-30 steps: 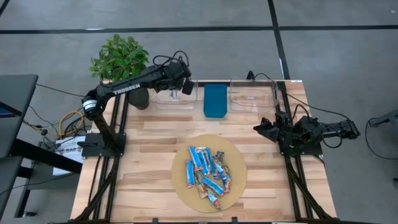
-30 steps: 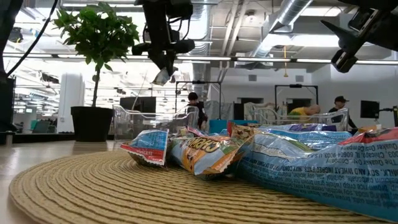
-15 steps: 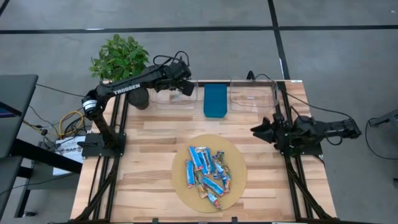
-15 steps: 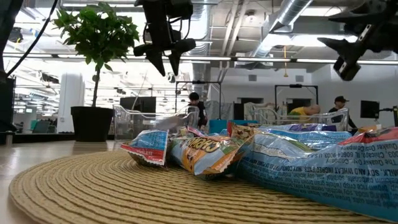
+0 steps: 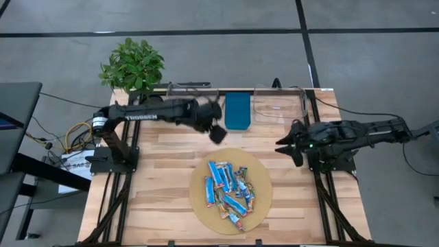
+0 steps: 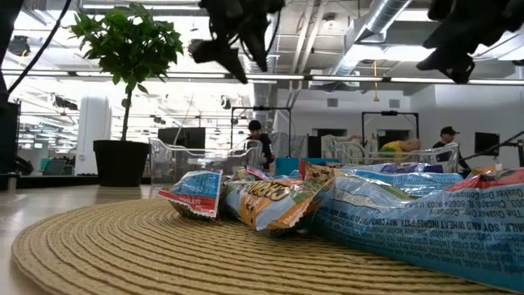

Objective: Pick and place Granola Bars by type
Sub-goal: Put the yellow granola bar into the left transparent bin

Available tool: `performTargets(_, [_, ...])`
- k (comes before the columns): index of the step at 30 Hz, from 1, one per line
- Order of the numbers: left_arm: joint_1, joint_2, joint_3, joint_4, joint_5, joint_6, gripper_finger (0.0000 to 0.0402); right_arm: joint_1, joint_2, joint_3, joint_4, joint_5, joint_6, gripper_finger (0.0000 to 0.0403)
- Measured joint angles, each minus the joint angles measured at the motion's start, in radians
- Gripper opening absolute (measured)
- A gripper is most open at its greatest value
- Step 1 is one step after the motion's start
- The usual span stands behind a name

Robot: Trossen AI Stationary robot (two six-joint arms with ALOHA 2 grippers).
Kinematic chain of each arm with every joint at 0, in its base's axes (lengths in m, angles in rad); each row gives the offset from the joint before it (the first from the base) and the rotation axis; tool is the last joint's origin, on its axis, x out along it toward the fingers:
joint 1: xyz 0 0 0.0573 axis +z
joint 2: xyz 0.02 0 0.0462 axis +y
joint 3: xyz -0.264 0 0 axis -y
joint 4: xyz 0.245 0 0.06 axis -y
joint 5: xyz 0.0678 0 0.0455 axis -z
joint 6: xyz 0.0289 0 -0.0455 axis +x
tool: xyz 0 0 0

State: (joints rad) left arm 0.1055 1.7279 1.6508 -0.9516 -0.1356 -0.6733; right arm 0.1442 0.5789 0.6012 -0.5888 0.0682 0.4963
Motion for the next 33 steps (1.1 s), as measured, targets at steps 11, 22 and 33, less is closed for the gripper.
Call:
performTargets(11, [-0.222,0.000,-0.001,-0.017,-0.027,0.044,0.0224,0.123,0.308,0.069,-0.009,-0.148,0.395,0.0169])
performTargets(22, [-0.309,-0.015,-0.174,0.100,0.012,0.216,0.0224,0.315,0.561,0.069,0.151,-0.028,0.824,0.0169])
performTargets(33, [-0.396,-0.304,-0.599,0.523,0.015,0.106,0.0224,0.404,0.826,0.070,0.431,-0.018,1.066,0.0169])
